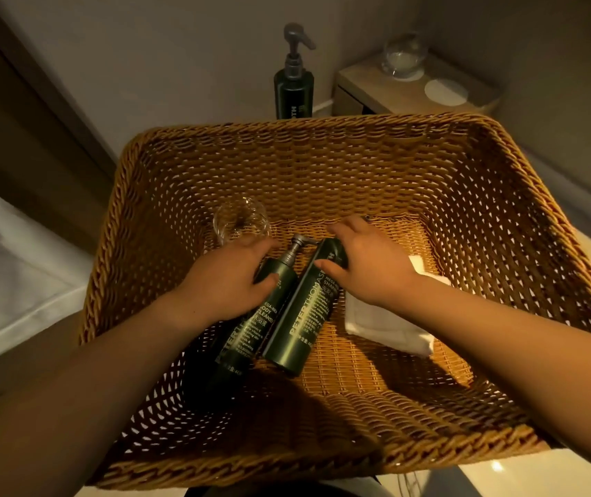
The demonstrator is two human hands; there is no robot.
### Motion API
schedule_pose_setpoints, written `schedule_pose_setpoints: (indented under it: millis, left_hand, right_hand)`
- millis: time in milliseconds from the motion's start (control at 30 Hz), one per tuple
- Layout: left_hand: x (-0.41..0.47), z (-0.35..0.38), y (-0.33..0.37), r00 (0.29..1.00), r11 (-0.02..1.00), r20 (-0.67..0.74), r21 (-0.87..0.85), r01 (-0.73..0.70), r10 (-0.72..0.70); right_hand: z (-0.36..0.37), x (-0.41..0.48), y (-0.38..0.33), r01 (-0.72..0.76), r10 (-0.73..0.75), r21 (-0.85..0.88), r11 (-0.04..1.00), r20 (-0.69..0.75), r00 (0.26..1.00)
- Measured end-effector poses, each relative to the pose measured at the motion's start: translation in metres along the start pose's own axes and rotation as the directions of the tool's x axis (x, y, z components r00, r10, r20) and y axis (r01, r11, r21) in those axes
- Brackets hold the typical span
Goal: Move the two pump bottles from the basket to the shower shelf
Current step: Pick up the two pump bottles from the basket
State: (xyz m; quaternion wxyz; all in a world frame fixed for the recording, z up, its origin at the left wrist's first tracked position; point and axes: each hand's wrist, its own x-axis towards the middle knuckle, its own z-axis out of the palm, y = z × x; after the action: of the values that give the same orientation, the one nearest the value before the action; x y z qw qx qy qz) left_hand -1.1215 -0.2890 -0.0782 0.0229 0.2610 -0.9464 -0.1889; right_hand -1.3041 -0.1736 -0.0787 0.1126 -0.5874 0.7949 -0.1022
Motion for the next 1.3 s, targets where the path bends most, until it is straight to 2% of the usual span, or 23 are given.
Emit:
schedule_pose_setpoints:
  millis: [200, 600, 767, 967, 1067, 1200, 1300]
  left_hand:
    - [0.003, 0.012, 0.003, 0.995, 1.0, 0.103, -0.015, 0.017, -0.015]
    - [0.003, 0.022, 0.0, 0.986, 0.99, 0.158, -0.118, 0.075, -0.056]
    - [0.0, 0.025, -0.002, 0.978, 0.985, 0.197, -0.142, 0.101, -0.072]
    - [-0.003, 0.03, -0.004, 0.978, 0.975, 0.176, -0.175, 0.14, -0.109]
    - [-0.004, 0.033, -0.002, 0.98, 0.976, 0.153, -0.156, 0.154, -0.13]
    - [-0.007, 0.037, 0.001, 0.985, 0.979, 0.111, -0.141, 0.146, -0.131]
    - [-0.009, 0.038, -0.001, 0.982, 0.972, 0.137, -0.176, 0.154, -0.13]
  right_hand:
    - [0.013, 0.003, 0.005, -0.13, 0.129, 0.021, 0.991, 0.058, 0.99]
    - [0.022, 0.003, 0.007, -0.155, 0.149, 0.084, 0.984, 0.075, 0.986]
    - [0.022, 0.003, 0.005, -0.121, 0.096, 0.184, 0.975, 0.14, 0.986]
    - [0.017, 0.002, 0.005, -0.065, 0.005, 0.256, 0.964, 0.226, 0.974]
    - [0.015, 0.003, 0.004, -0.042, -0.011, 0.245, 0.969, 0.208, 0.978]
    - [0.021, 0.001, -0.008, -0.092, 0.069, 0.196, 0.976, 0.122, 0.99]
    - [0.031, -0.001, -0.015, -0.124, 0.103, 0.214, 0.969, 0.104, 0.989]
